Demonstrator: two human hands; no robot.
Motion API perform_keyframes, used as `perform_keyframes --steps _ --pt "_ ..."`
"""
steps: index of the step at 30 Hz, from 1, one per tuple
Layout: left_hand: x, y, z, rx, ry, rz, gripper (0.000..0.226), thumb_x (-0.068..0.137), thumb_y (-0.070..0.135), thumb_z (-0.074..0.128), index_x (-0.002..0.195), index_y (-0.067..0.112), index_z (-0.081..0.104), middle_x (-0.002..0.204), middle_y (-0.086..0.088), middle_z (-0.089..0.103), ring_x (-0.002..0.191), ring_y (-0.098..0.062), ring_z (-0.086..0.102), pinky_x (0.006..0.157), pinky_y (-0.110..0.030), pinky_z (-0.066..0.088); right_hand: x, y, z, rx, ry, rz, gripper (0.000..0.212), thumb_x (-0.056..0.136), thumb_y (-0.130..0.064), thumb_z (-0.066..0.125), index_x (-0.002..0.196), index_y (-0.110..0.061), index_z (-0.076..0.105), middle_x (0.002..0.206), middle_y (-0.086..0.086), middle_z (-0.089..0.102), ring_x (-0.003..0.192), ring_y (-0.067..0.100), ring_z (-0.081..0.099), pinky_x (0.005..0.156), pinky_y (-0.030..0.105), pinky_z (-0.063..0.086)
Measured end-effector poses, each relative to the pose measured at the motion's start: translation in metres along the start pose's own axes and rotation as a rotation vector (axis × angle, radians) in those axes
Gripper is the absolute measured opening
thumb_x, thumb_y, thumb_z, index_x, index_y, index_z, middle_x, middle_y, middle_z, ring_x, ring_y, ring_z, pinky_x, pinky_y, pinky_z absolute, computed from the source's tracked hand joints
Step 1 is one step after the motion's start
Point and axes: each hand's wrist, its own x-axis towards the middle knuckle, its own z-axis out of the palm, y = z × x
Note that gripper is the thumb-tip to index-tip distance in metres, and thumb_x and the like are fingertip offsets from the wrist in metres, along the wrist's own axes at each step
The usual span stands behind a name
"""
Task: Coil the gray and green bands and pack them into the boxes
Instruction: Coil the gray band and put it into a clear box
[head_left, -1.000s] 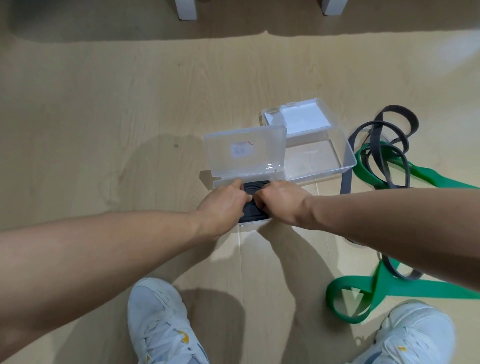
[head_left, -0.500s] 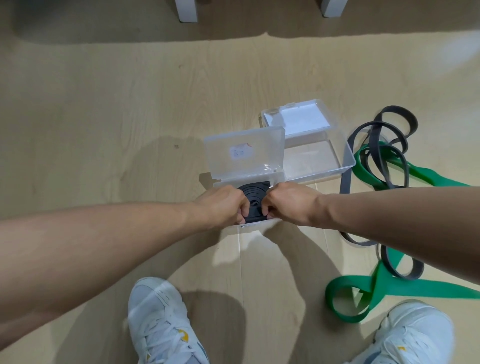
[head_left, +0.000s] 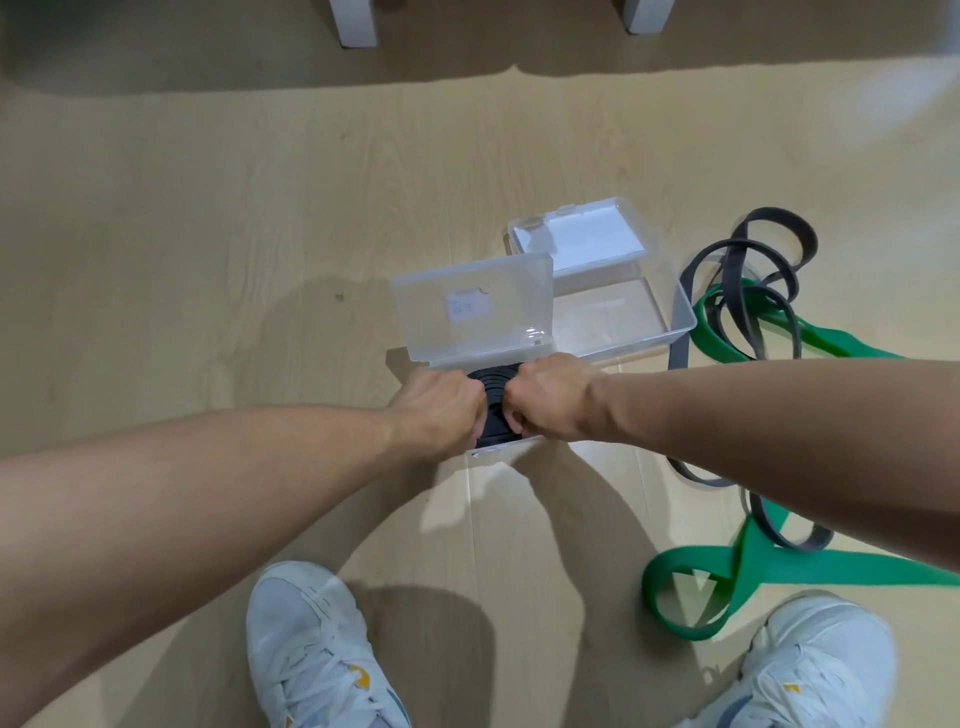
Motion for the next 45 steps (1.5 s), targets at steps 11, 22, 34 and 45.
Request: perform_keyframes --steps 11,22,34,45 --pt "0.004 -0.007 -0.013 -0.001 -0.028 0.016 0.020 0.079 0.013 0.061 0.083 0.026 0.076 0.067 0.011 0.061 0.066 -0.014 0.056 0.060 -0.027 0.038 0.004 0.007 -0.003 0.166 0.088 0.087 0.027 0.086 -0.013 0.058 0.091 -0.028 0.079 0.094 -0.005 0.075 0.091 0.024 0.067 0.076 0.029 0.051" --pt "-0.006 -0.016 -0.004 -0.066 -0.052 0.183 0.045 0.083 0.072 0.058 0.090 0.028 0.064 0.080 0.010 0.066 0.074 -0.018 0.058 0.067 -0.033 0.048 -0.004 0.029 0.017 0.221 0.194 -0.080 0.026 0.092 -0.016 0.061 0.099 -0.032 0.080 0.103 -0.014 0.075 0.100 0.015 0.065 0.092 0.031 0.052" --pt "0.009 -0.015 -0.013 0.077 0.160 0.132 0.014 0.090 0.015 0.053 0.084 0.019 0.064 0.091 -0.002 0.066 0.079 -0.027 0.063 0.074 -0.041 0.054 -0.043 0.065 0.033 0.194 0.630 -0.070 0.014 0.088 -0.016 0.068 0.089 -0.026 0.078 0.091 -0.008 0.072 0.088 0.020 0.061 0.079 0.037 0.052" --pt "0.048 0.012 -0.072 0.611 -0.068 -0.111 0.019 0.096 0.003 0.051 0.109 0.014 0.061 0.110 -0.002 0.068 0.099 -0.028 0.068 0.082 -0.034 0.053 -0.061 0.077 0.042 0.190 0.570 -0.034 0.015 0.093 -0.034 0.061 0.095 -0.027 0.074 0.095 -0.005 0.069 0.089 0.021 0.060 0.079 0.033 0.048"
